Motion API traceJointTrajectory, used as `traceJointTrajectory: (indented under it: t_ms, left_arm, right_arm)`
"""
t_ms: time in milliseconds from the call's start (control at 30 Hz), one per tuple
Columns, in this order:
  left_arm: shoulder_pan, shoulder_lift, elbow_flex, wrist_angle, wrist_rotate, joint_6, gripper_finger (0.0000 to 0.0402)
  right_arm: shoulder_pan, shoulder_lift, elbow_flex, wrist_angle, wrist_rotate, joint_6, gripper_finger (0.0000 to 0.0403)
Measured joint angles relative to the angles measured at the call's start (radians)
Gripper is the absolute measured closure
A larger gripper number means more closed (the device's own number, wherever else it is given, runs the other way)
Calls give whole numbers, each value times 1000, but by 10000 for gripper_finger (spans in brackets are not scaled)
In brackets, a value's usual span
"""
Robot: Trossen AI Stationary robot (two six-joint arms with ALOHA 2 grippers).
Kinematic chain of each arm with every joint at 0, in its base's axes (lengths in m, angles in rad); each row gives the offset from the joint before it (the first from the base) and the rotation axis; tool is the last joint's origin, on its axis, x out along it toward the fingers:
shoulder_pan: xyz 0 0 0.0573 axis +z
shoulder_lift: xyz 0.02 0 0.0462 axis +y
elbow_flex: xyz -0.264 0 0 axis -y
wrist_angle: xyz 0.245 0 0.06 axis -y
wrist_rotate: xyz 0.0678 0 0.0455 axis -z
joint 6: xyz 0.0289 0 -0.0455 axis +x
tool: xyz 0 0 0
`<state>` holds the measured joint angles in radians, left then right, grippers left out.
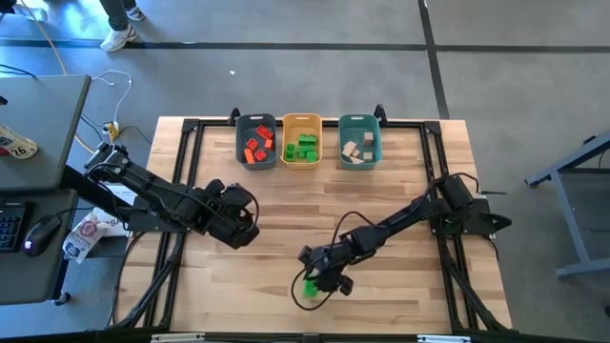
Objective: Sort & place blocks by color
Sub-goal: Put the green game piece into the yellow bin
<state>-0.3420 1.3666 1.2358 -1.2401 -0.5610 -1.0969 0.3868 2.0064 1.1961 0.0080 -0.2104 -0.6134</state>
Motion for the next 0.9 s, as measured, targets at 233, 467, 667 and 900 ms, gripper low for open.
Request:
traceJointTrajectory:
  t_ms: [233,467,667,900]
  left_arm:
    - [0,0,0,9,0,0,186]
    - [0,0,0,11,0,0,186]
    - [0,0,0,12,0,0,186]
    - [0,0,0,12,0,0,186]
  right_arm:
    - [-1,28,0,-2,5,1,164]
    - [-3,44,0,-7,9,13,165]
    - [-3,51,0,-4,10,80,201]
    - [-3,51,0,3,17,120,246]
